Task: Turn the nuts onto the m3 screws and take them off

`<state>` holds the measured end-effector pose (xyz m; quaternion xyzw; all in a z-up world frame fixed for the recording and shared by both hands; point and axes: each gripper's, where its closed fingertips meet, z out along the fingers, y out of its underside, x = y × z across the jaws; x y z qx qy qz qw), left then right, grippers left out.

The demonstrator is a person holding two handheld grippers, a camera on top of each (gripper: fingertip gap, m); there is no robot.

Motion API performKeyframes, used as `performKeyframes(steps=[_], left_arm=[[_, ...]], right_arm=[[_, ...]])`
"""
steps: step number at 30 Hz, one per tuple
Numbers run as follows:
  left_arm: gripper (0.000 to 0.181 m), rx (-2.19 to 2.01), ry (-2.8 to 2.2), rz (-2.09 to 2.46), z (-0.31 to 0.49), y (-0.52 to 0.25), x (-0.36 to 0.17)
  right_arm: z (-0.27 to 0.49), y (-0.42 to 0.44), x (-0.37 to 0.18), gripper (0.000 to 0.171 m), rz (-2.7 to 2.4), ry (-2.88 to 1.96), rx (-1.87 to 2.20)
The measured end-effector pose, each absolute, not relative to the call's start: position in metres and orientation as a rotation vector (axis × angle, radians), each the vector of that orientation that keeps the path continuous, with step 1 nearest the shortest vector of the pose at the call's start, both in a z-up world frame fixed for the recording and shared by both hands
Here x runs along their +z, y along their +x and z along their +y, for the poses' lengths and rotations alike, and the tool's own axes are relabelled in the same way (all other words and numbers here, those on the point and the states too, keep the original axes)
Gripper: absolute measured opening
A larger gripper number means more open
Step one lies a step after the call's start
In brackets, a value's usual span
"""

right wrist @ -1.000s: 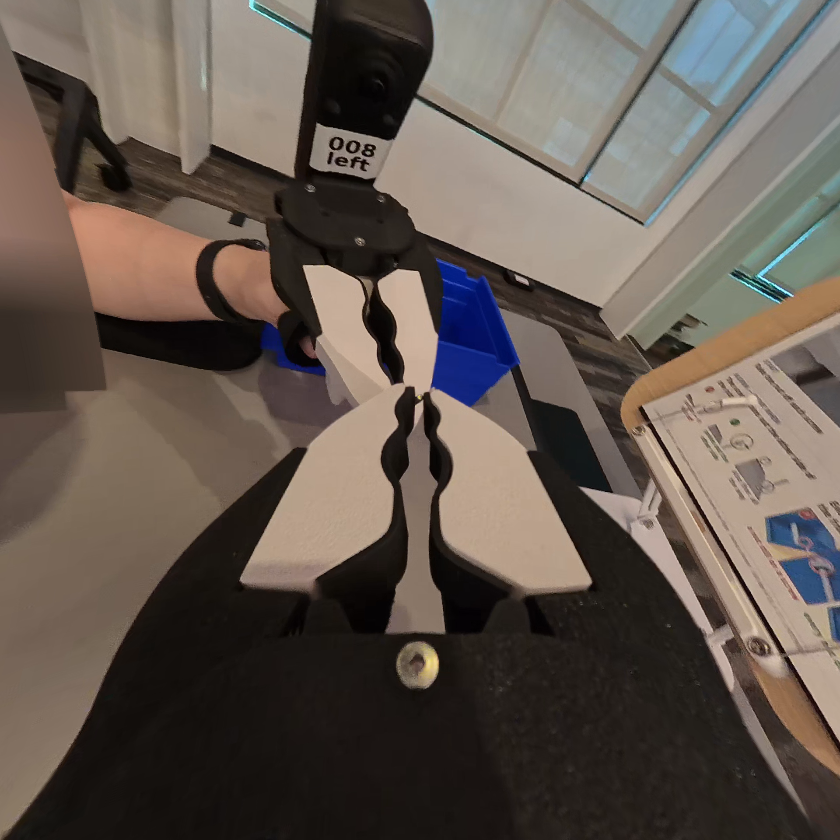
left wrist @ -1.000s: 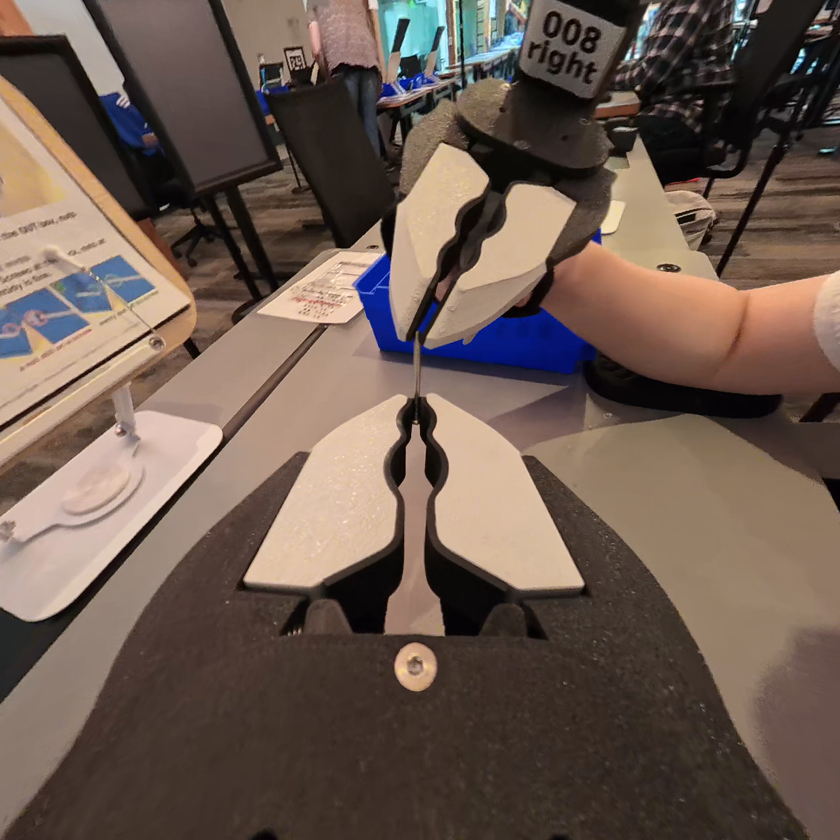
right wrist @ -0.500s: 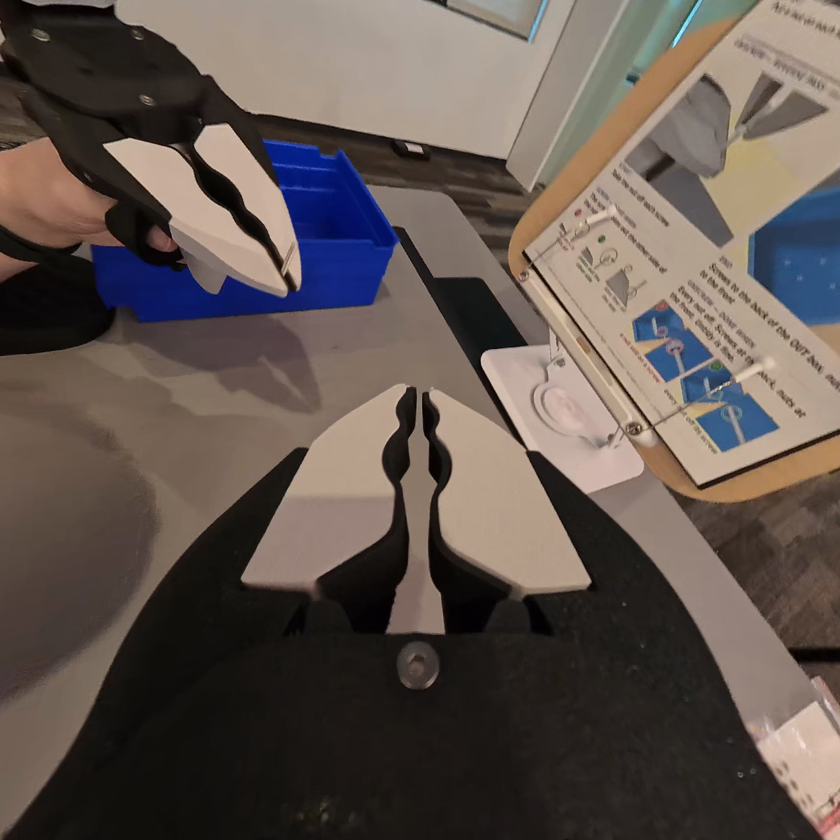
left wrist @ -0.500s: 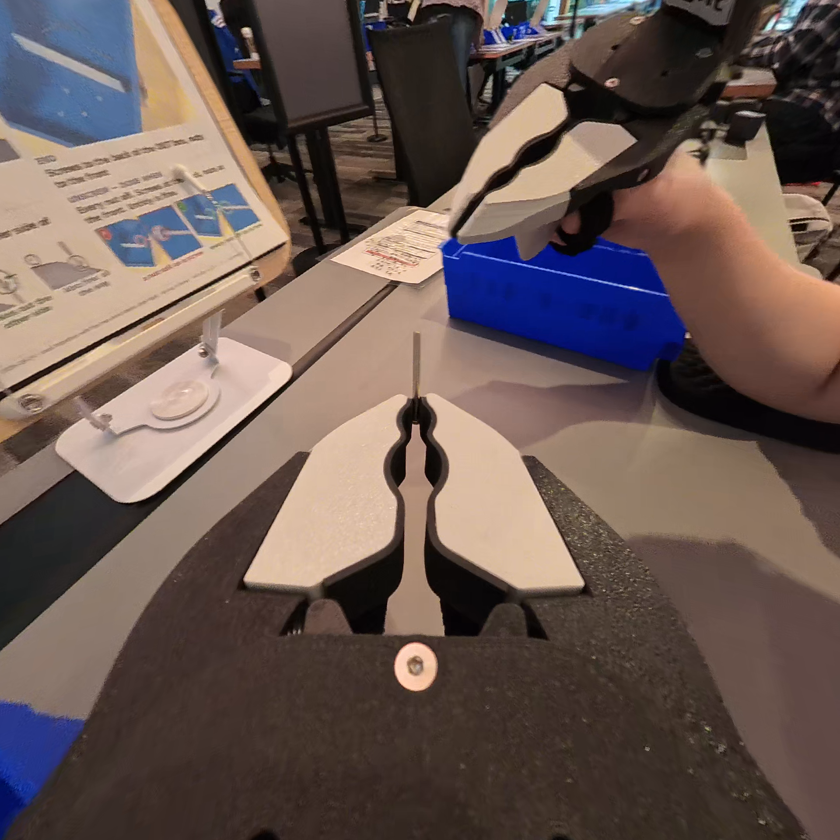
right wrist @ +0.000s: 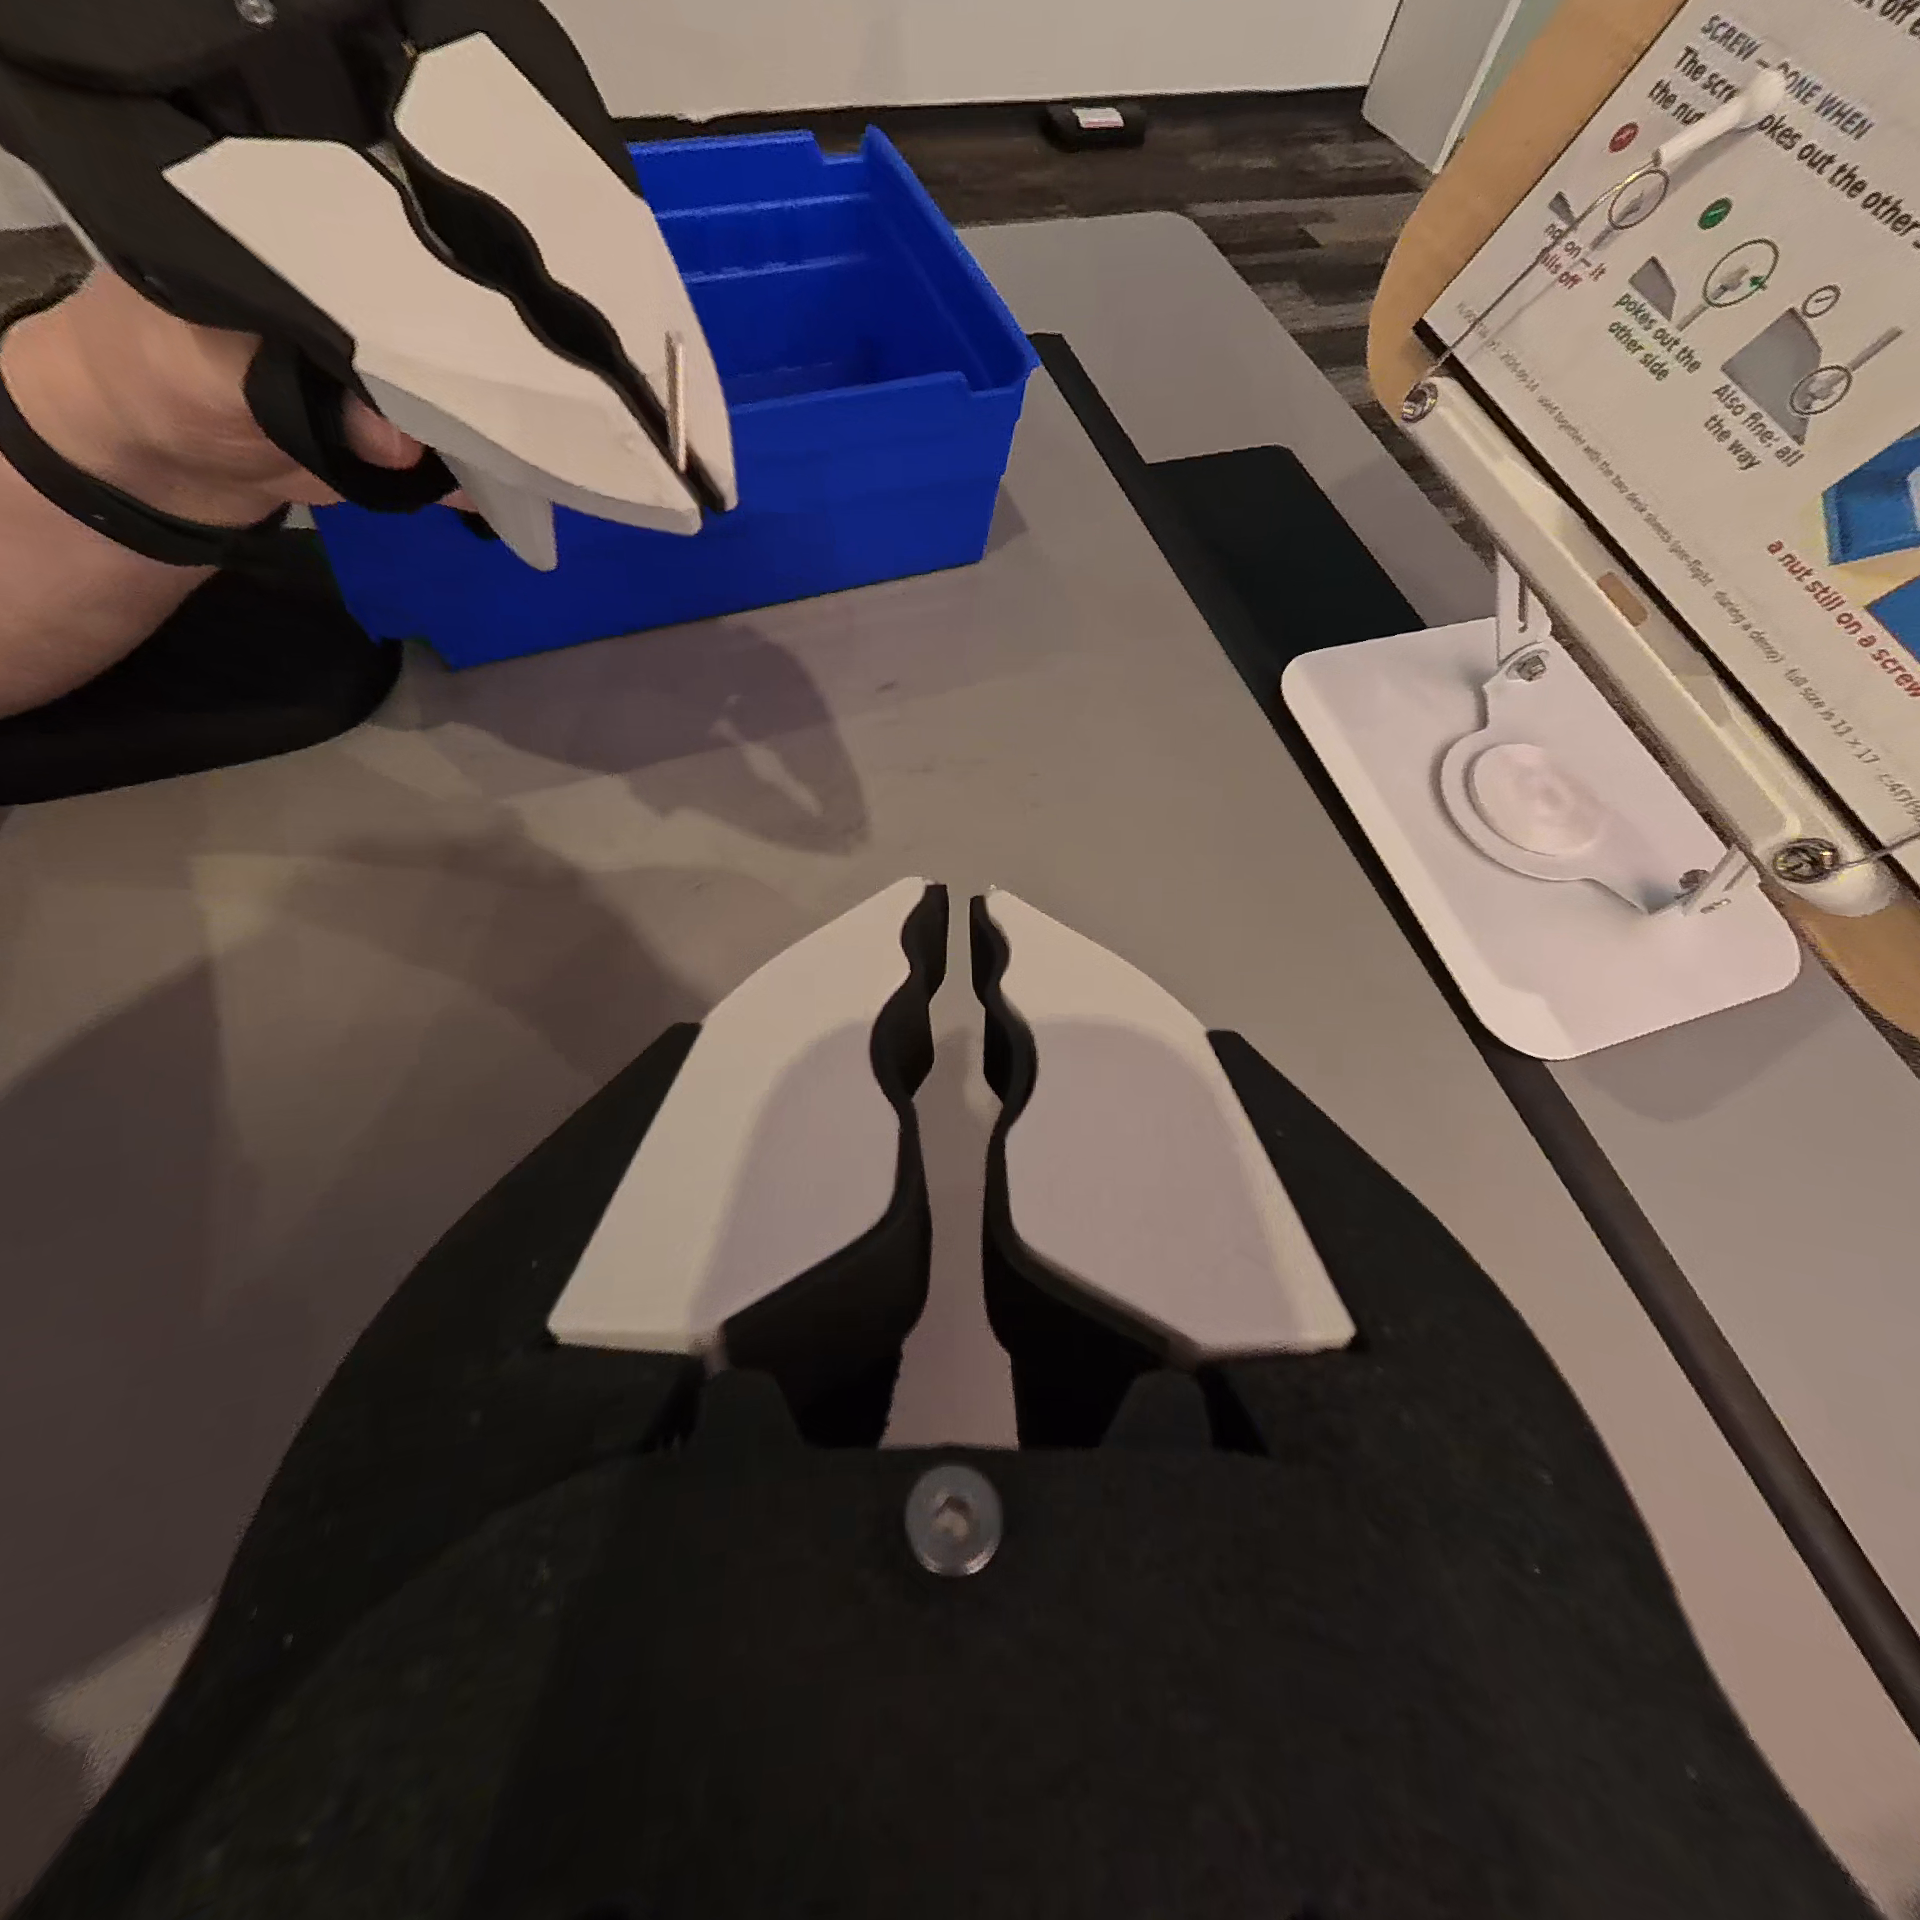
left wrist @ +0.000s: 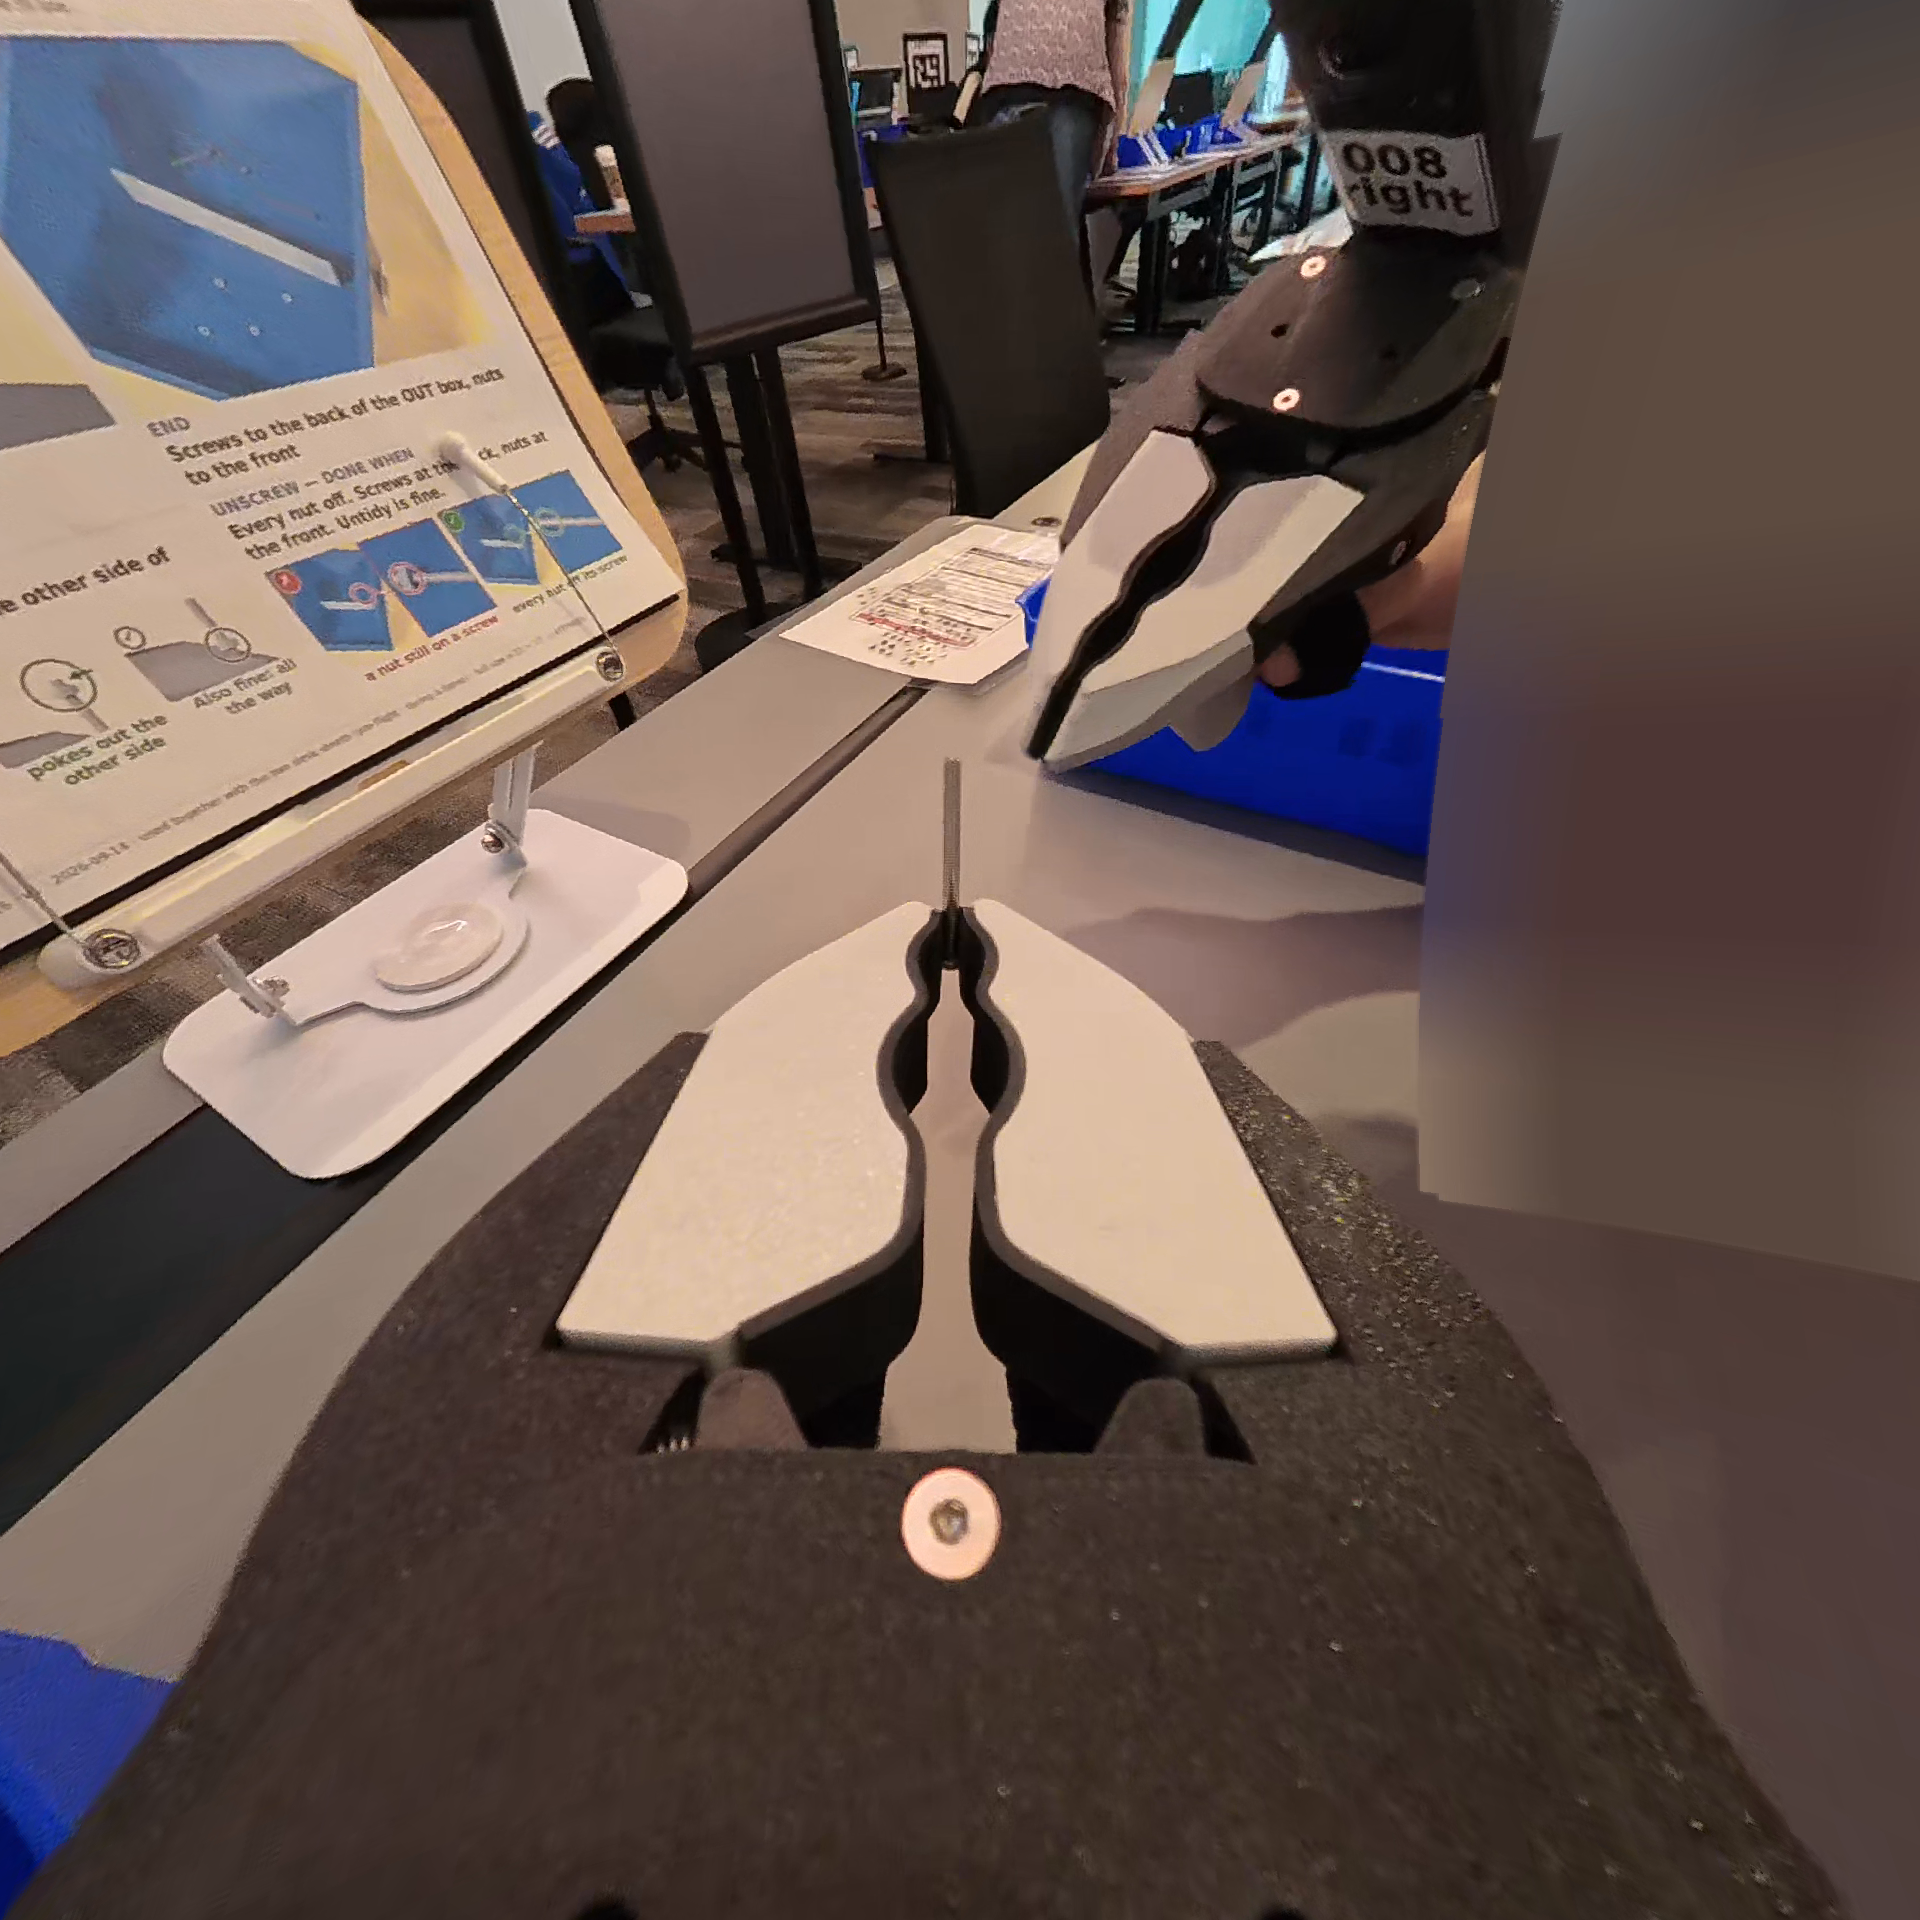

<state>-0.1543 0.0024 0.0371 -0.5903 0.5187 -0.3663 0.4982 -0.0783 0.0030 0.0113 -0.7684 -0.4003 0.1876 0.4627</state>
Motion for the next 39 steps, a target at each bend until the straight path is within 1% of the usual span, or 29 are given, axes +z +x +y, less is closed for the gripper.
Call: performKeyframes(steps=[5,8,12,19,23,27,31,35,37,39], left_arm=[[0.002,-0.851,-1.431,1.271,0.001,-0.156,0.034],[0.002,-0.851,-1.437,1.258,0.003,-0.158,0.037],[0.002,-0.854,-1.435,1.236,0.005,-0.162,0.046],[0.002,-0.88,-1.432,1.224,-0.001,-0.166,0.055],[0.002,-0.92,-1.416,1.24,-0.011,-0.163,0.06],[0.002,-0.908,-1.398,1.253,-0.022,-0.16,0.066],[0.002,-0.872,-1.418,1.265,-0.029,-0.158,0.067],[0.002,-0.891,-1.425,1.298,-0.041,-0.153,0.065],[0.002,-0.93,-1.423,1.315,-0.047,-0.151,0.065],[0.002,-0.958,-1.415,1.326,-0.052,-0.15,0.067]], right_arm=[[-0.001,-0.077,0.015,0.006,-0.988,-1.89,0.471],[-0.008,-0.078,0.031,0.006,-0.98,-1.845,0.527],[-0.022,-0.073,0.044,0.007,-1.044,-1.82,0.501],[-0.069,-0.075,0.065,0.011,-1.149,-1.831,0.465],[-0.103,-0.076,0.06,0.011,-1.146,-1.925,0.389],[-0.158,-0.069,0.02,0.011,-1.015,-2.122,0.254],[-0.23,-0.067,-0.045,0.011,-0.894,-2.415,0.137],[-0.302,-0.078,-0.103,0.012,-1.05,-2.629,0.144],[-0.325,-0.077,-0.122,0.013,-1.113,-2.69,0.136],[-0.337,-0.083,-0.132,0.014,-1.212,-2.652,0.182]])
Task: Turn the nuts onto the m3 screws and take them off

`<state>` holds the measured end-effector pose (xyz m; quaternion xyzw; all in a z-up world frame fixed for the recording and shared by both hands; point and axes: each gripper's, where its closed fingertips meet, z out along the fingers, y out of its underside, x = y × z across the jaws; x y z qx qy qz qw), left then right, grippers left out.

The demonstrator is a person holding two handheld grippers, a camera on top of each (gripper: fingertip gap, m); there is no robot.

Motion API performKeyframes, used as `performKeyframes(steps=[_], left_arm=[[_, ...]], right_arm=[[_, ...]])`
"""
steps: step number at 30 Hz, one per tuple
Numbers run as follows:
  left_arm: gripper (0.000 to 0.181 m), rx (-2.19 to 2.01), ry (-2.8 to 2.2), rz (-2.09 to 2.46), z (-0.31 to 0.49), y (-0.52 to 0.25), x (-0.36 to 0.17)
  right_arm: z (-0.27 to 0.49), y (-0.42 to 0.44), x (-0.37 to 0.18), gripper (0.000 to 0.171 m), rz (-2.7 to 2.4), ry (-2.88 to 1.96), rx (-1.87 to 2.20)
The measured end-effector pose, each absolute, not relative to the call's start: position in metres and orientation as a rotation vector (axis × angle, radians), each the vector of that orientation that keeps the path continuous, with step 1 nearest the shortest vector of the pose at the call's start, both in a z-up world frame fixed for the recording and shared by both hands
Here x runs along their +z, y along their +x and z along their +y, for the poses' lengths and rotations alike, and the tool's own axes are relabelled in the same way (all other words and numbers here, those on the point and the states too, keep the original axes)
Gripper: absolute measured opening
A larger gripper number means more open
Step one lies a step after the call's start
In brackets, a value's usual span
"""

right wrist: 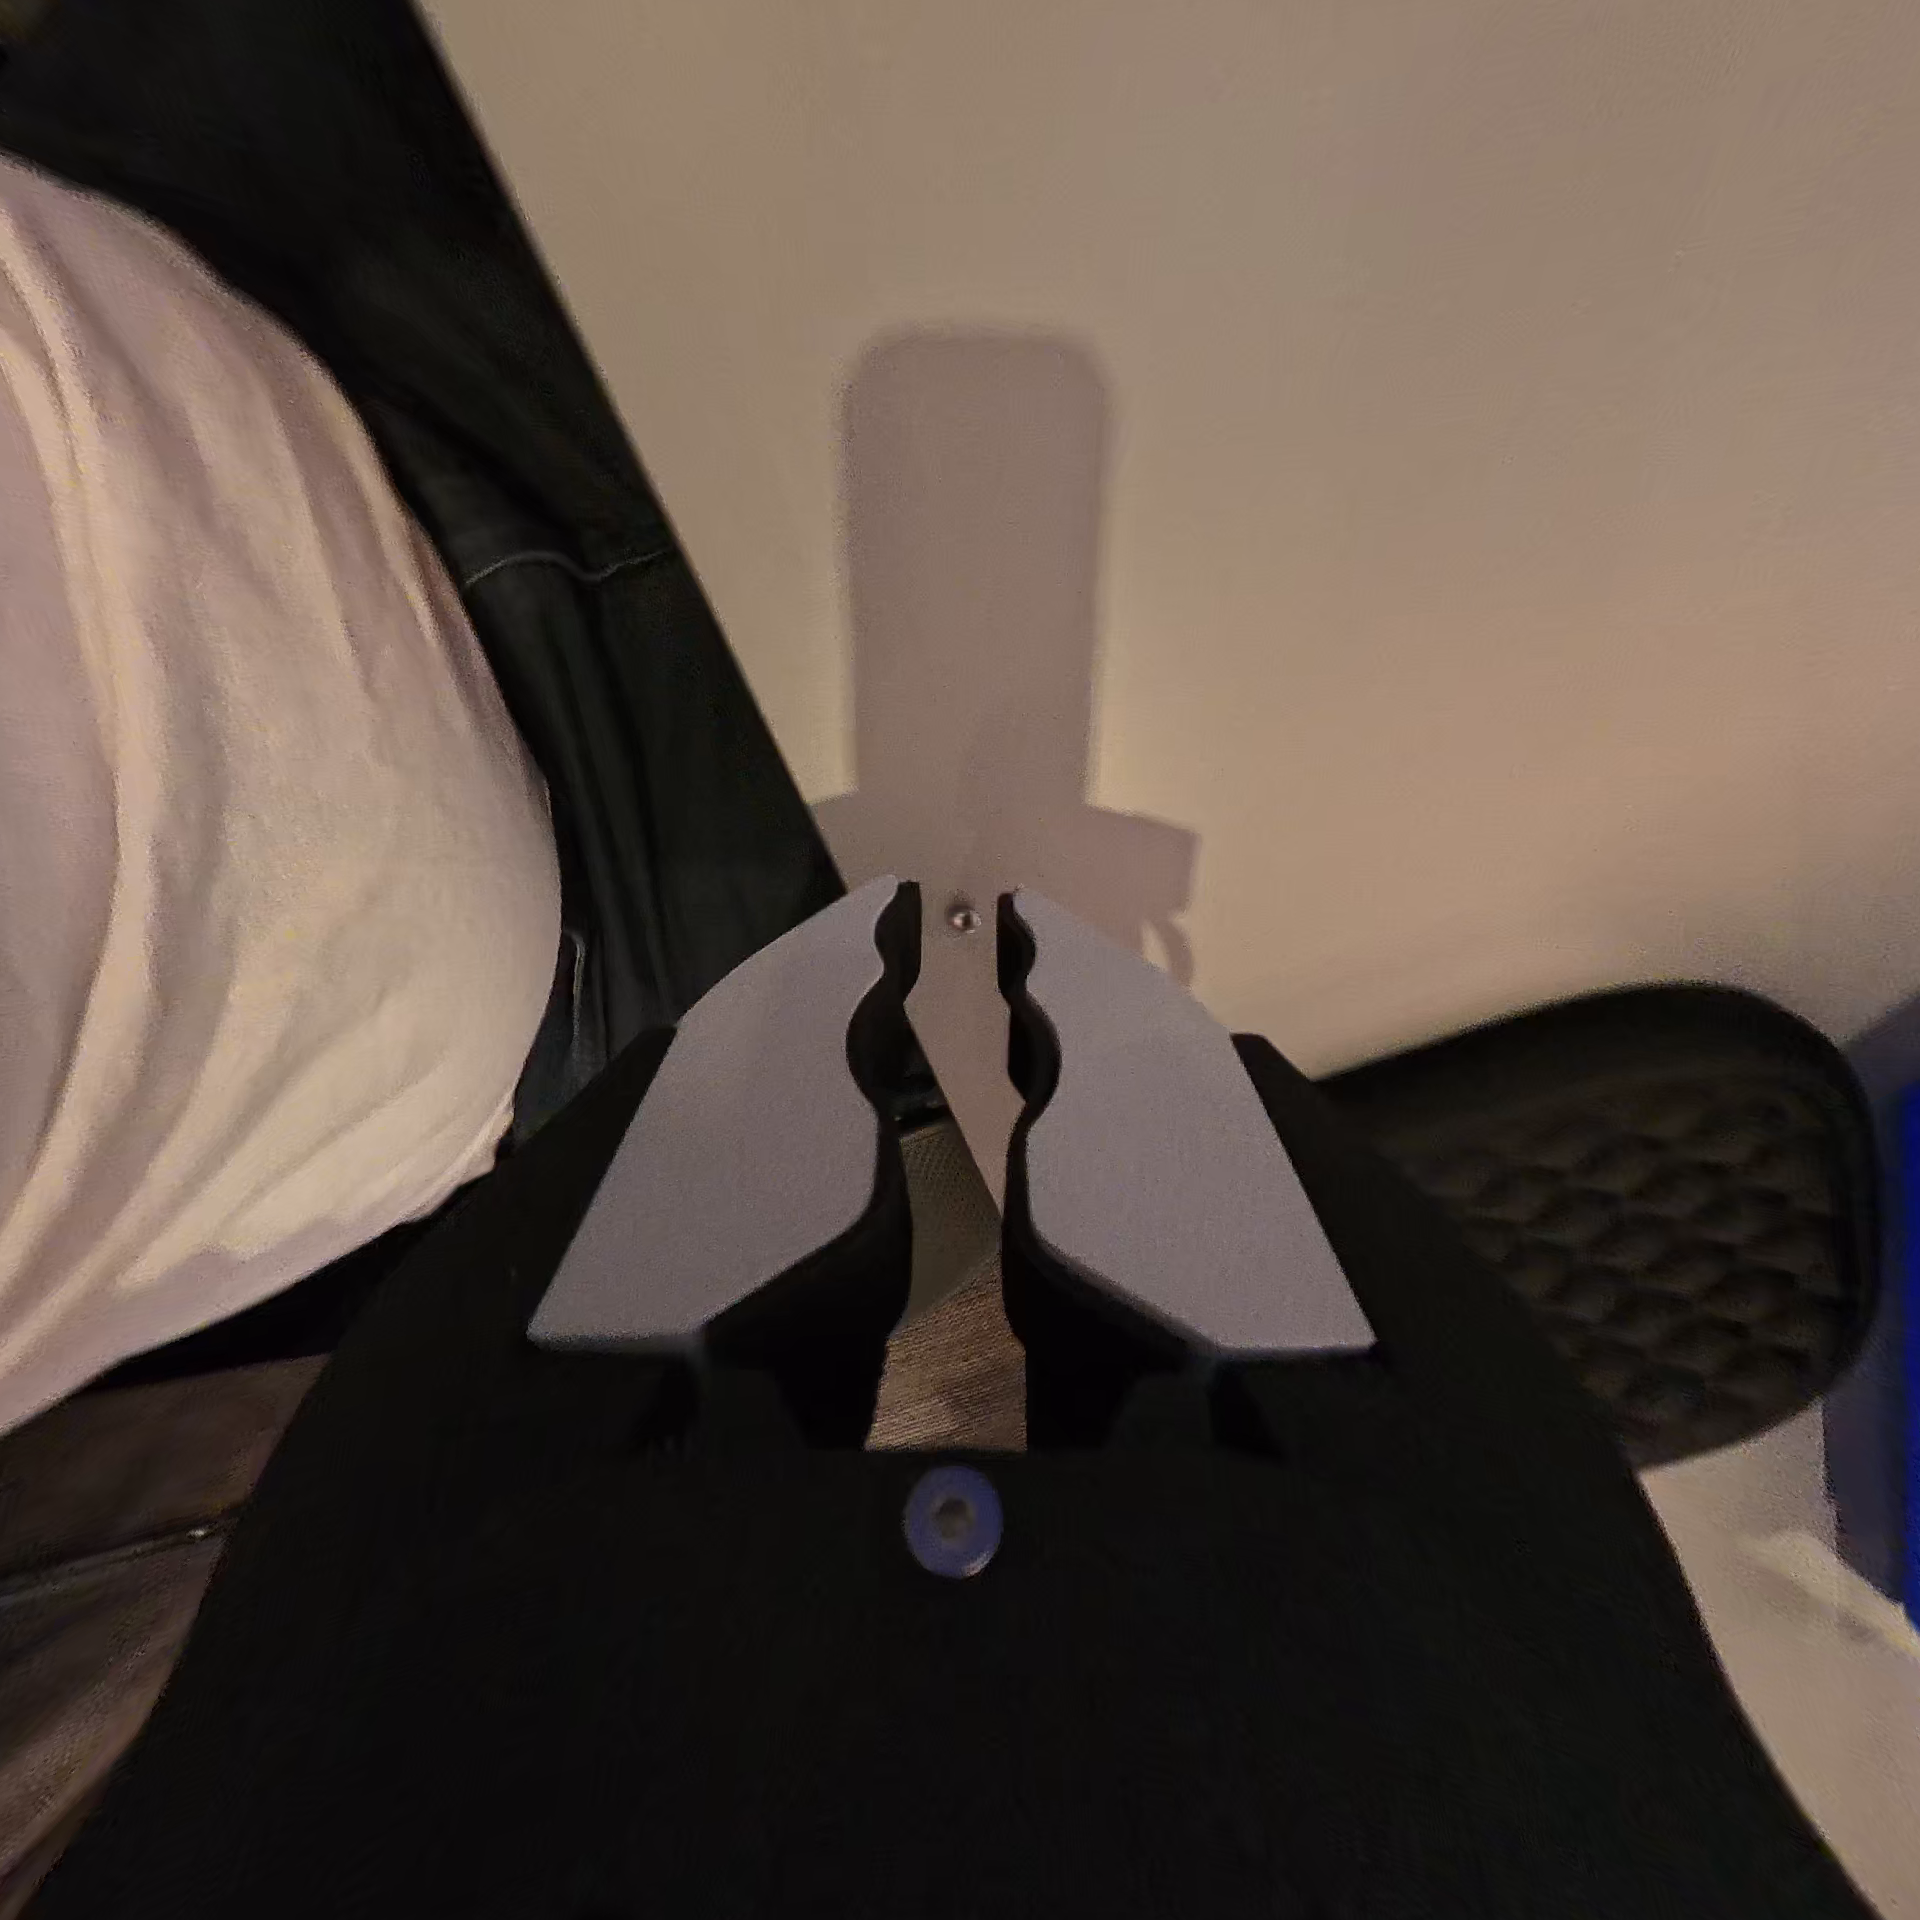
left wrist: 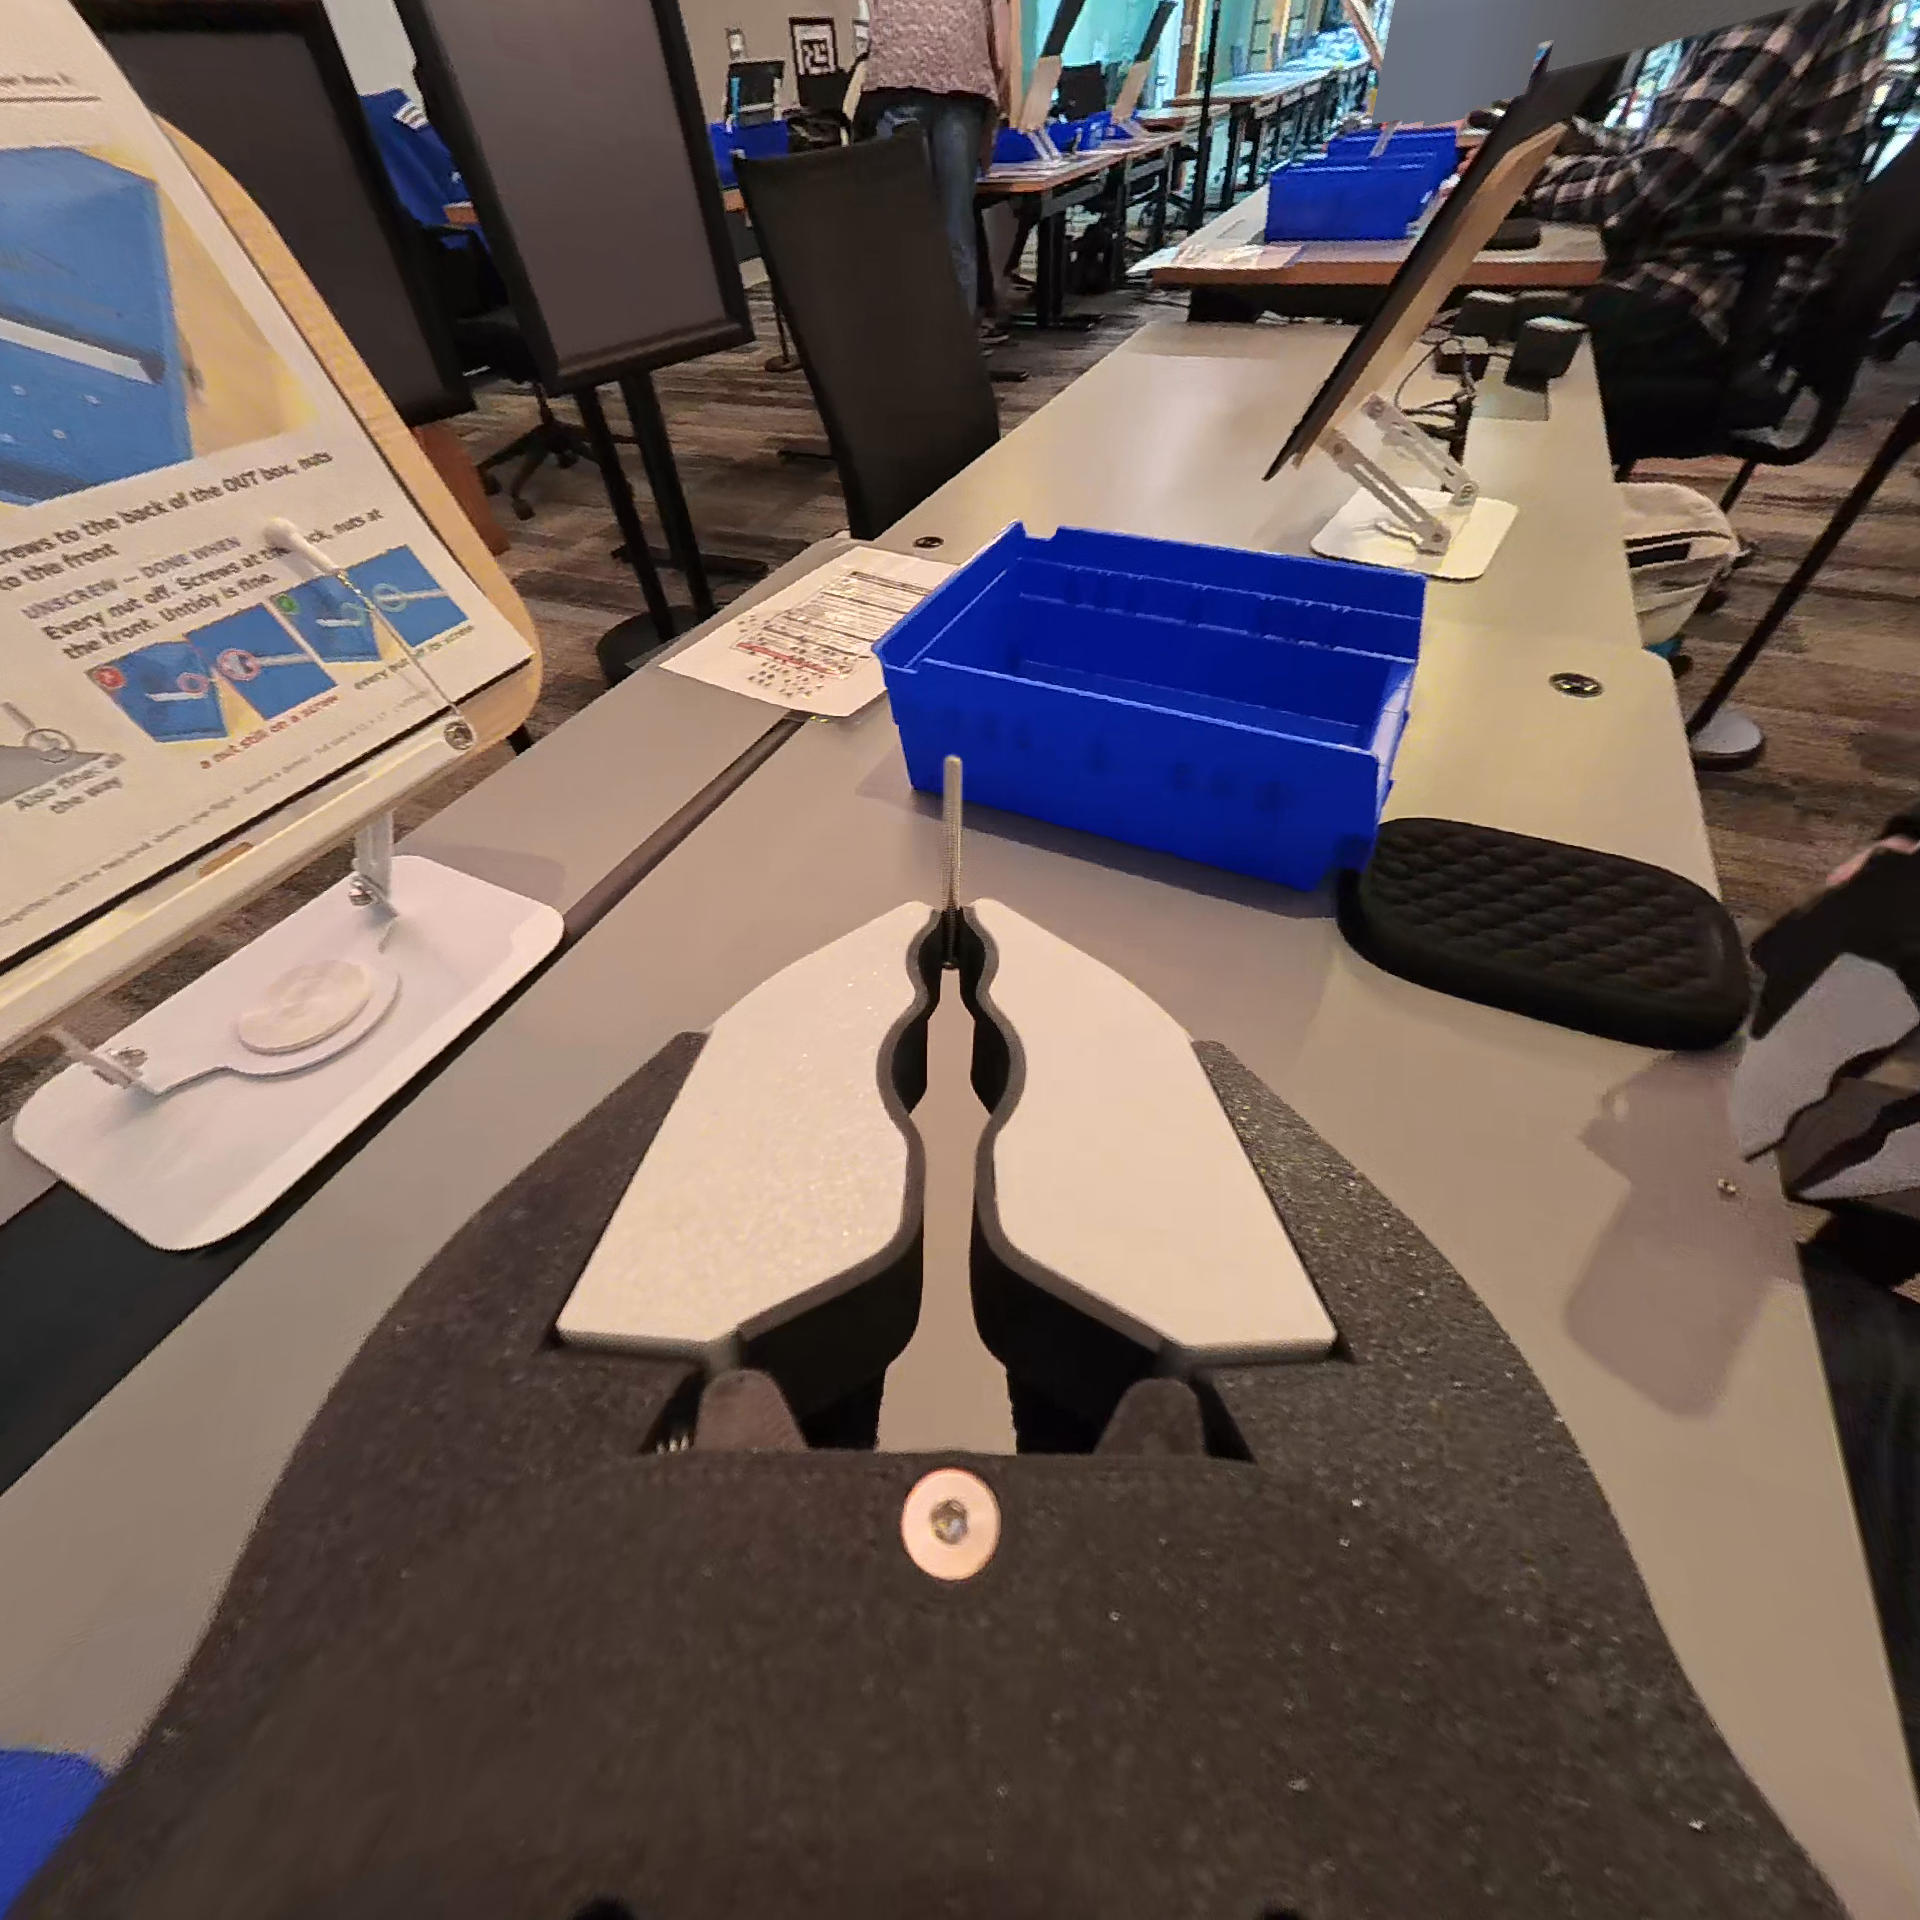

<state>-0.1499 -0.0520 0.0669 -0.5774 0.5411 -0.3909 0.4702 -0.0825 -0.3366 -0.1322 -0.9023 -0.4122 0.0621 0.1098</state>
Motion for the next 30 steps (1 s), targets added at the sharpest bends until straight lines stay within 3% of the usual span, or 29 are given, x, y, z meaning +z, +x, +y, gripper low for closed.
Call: performKeyframes(steps=[13,30], left_arm=[[0.002,-1.022,-1.419,1.352,-0.06,-0.151,0.068],[0.002,-1.008,-1.43,1.39,-0.064,-0.146,0.06]], right_arm=[[-0.344,-0.076,-0.157,0.015,-1.834,-2.365,0.052],[-0.344,-0.071,-0.163,0.008,-1.973,-2.372,0.07]])
